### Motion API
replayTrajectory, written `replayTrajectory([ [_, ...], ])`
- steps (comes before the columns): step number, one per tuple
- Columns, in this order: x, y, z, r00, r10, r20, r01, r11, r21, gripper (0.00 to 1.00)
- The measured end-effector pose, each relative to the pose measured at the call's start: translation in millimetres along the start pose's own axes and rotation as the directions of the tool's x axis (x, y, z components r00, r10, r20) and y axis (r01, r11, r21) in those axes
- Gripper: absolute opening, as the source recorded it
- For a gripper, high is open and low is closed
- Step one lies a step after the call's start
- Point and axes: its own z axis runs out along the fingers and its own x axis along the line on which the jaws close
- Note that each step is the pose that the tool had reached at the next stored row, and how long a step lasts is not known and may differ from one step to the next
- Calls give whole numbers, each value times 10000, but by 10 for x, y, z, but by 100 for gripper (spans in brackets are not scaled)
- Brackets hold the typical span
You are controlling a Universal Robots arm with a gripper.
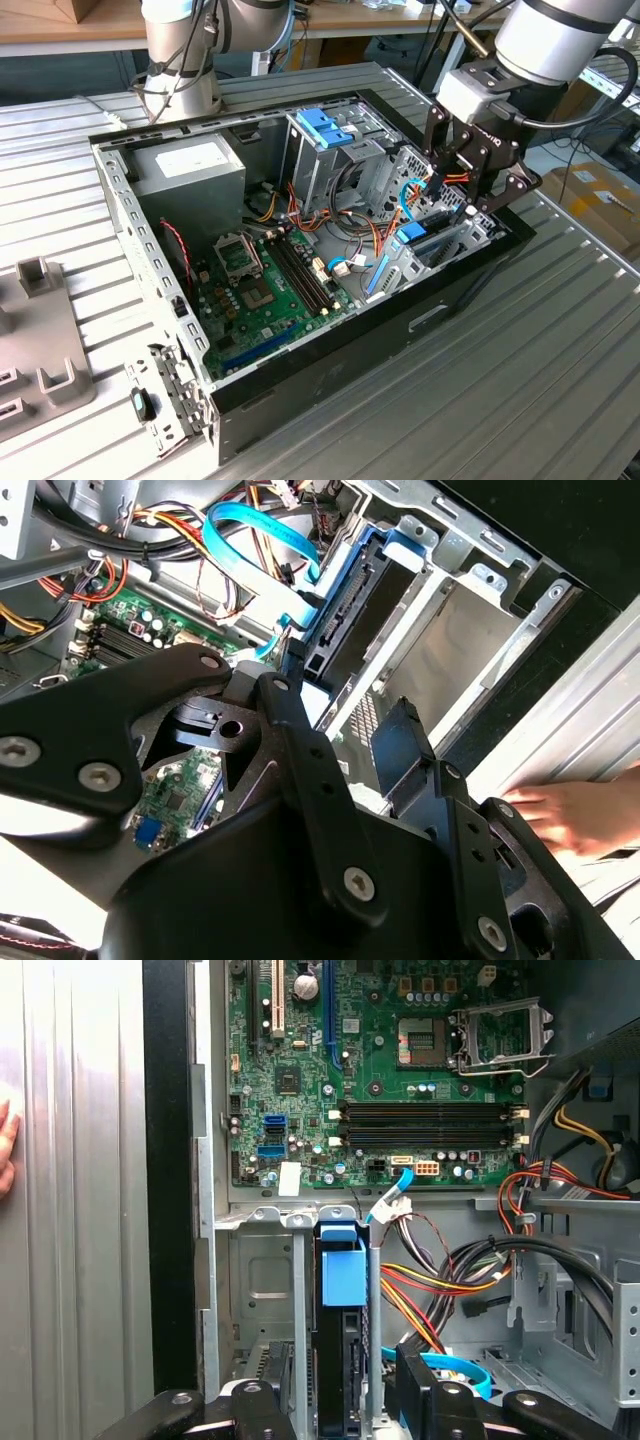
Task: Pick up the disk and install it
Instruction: 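Insert the first disk wire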
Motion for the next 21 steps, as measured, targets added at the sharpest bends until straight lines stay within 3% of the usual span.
replayTrajectory([
  [6,-25,-6,4,10000,1,3,-1,10000,0,55],
  [14,-109,-97,12,10000,1,-23,-1,10000,0,55],
  [17,-167,-184,23,9999,-1,-102,1,10000,-7,55],
  [21,-215,-278,35,9999,-1,-125,1,10000,-21,55],
])
